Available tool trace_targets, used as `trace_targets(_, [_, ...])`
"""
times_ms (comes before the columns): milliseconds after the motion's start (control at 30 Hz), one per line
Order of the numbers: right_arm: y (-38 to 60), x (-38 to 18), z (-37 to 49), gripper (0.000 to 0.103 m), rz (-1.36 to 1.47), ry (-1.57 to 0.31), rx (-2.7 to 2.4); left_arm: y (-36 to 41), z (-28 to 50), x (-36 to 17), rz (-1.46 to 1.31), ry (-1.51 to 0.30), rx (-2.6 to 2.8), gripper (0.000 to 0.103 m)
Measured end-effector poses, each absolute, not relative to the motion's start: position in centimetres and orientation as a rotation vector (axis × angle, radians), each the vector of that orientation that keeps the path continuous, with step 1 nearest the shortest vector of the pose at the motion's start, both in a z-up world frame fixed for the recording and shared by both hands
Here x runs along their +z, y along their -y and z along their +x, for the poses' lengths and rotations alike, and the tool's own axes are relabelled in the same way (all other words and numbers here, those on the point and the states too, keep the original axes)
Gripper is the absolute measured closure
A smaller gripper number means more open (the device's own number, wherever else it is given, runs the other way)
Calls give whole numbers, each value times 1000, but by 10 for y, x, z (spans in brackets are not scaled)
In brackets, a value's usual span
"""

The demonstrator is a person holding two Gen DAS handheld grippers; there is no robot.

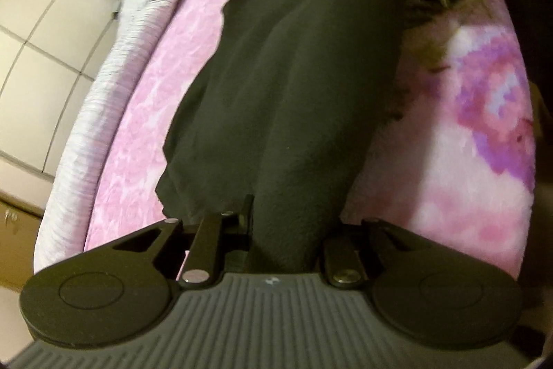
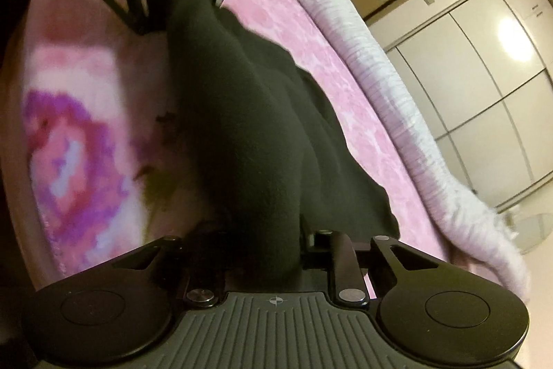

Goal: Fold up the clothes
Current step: 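Lift the folded shirt with both tools and carry it to the clothes stack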

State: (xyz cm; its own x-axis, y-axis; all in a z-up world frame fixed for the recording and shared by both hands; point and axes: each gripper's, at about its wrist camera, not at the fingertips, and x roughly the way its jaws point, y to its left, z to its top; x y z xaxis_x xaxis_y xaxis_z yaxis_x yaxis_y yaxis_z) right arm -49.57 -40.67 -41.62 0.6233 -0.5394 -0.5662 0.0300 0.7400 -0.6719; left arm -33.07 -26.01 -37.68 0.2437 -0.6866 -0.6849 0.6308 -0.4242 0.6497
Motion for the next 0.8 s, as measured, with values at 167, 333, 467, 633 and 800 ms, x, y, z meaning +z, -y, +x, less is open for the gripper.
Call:
trace_targets(167, [420, -386, -498, 85, -599, -829, -279, 268, -327, -353, 1437, 19, -1526, 91])
trace_targets(333, [442, -317, -489, 86, -498, -887, -243, 288, -333, -299, 1467, -128, -1574, 92])
trace_targets(467, [449, -253, -509, 86, -447, -937, -224, 306, -356, -233, 1482, -187, -1611, 92])
trace_targets(633, [460, -184, -568, 86, -345, -1020, -226, 338, -415, -157, 1527, -220, -1699, 92])
trace_targets(800, [464, -130, -650, 86, -246, -1081, -281, 374, -489, -108, 1553, -208, -1803, 92])
